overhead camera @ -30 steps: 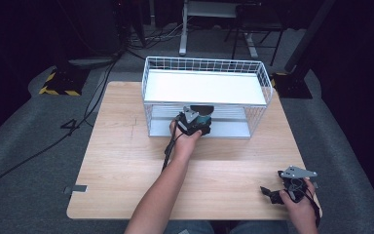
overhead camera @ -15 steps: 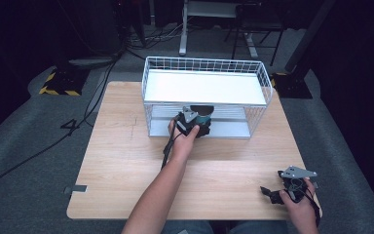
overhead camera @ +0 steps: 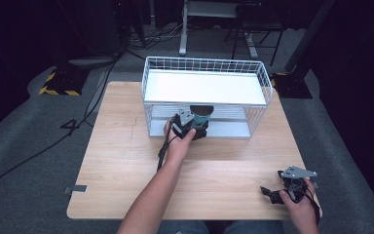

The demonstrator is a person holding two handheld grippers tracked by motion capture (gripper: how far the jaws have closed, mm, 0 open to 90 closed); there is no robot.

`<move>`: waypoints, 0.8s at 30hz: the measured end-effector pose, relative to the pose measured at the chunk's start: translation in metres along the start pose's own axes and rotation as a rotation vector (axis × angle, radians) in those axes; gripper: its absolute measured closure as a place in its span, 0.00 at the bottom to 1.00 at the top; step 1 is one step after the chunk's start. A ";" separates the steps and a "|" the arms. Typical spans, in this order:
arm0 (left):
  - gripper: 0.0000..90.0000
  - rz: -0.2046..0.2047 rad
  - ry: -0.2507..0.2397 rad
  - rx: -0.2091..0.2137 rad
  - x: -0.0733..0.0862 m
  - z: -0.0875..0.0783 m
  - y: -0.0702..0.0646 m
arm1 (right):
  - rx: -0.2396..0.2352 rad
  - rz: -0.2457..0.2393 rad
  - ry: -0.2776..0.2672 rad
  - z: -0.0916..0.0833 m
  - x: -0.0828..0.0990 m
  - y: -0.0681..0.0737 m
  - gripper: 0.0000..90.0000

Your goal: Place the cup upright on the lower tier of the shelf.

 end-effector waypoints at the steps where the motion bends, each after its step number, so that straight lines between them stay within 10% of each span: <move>1: 0.17 -0.002 -0.003 0.000 0.000 -0.003 0.001 | 0.000 0.000 0.000 0.000 0.000 0.000 0.00; 18: 0.18 0.058 -0.015 0.009 0.001 -0.072 0.005 | -0.006 -0.006 0.000 0.003 -0.003 0.000 0.00; 24: 0.18 0.182 0.044 0.021 0.013 -0.104 0.007 | -0.006 -0.005 0.000 0.003 -0.004 0.000 0.00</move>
Point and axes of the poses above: each handheld gripper's, and its own axes: z roughly forward along the jaws, x roughly out of its underside, y roughly to its left, the point moved 10 cm from there along z, roughly forward along the jaws, and after that the axes turned 2 degrees about y, right-handed, at the moved point
